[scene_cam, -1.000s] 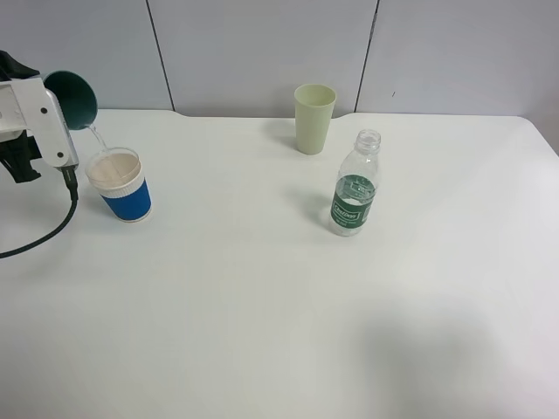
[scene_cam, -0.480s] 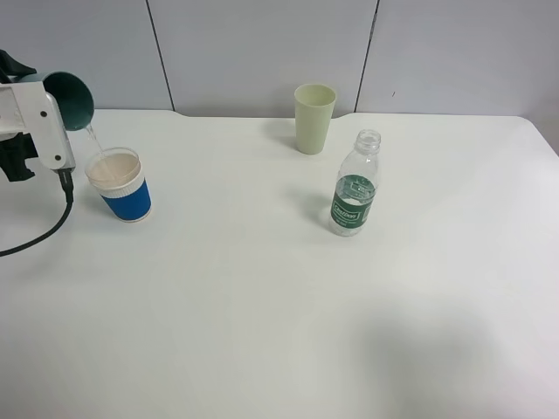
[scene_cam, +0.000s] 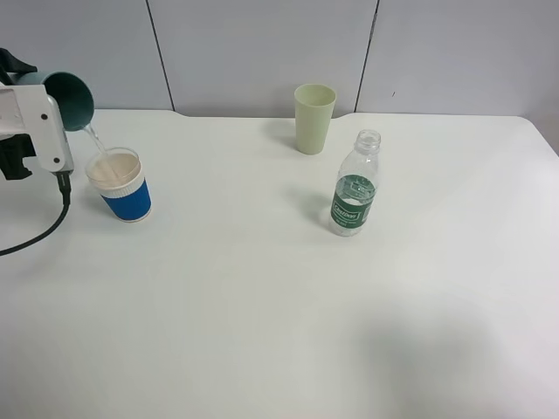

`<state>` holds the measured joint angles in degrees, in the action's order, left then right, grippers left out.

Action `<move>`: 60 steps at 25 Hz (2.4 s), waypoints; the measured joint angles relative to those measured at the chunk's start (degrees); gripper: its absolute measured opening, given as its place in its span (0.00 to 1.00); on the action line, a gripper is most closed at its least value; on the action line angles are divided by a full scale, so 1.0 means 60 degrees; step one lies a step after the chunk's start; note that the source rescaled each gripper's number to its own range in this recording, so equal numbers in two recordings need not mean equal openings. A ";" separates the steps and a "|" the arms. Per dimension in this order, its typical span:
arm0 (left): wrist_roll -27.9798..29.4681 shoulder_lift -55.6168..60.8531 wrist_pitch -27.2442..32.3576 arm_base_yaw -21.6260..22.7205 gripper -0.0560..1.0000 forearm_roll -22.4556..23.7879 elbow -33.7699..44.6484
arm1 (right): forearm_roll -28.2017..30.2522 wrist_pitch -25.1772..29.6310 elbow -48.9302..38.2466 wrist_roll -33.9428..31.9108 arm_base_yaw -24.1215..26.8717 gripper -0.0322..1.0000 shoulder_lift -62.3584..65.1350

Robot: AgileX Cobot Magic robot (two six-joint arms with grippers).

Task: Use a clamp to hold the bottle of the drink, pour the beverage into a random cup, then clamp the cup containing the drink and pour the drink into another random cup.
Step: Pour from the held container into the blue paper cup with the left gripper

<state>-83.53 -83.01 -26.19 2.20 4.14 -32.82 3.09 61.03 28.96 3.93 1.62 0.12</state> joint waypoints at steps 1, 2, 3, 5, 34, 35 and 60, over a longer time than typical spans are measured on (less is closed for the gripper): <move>-0.0036 0.0000 0.0000 0.0000 0.06 0.0000 0.0000 | 0.0000 0.0000 0.0000 0.0000 0.0000 1.00 0.0000; -0.0055 0.0000 0.0000 0.0000 0.06 0.0000 0.0000 | 0.0000 0.0000 0.0000 0.0000 0.0000 1.00 0.0000; -0.0075 0.0000 -0.0008 0.0000 0.06 0.0000 0.0000 | 0.0000 0.0000 0.0000 0.0000 0.0000 1.00 0.0000; -0.0198 0.0000 -0.0009 0.0000 0.06 0.0000 0.0000 | 0.0000 0.0000 0.0000 0.0000 0.0000 1.00 0.0000; -0.2069 0.0000 -0.0134 0.0000 0.06 0.0000 0.0000 | 0.0000 0.0000 0.0000 0.0000 0.0000 1.00 0.0000; -0.2080 0.0000 -0.0145 0.0000 0.06 0.0000 0.0000 | 0.0000 0.0000 0.0000 0.0000 0.0000 1.00 0.0000; -0.5047 0.0000 -0.0959 0.0000 0.06 0.0000 0.0267 | 0.0000 0.0000 0.0000 0.0000 0.0000 1.00 0.0000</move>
<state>-113.81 -83.01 -31.95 2.20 4.14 -31.22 3.09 61.03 28.96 3.93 1.62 0.12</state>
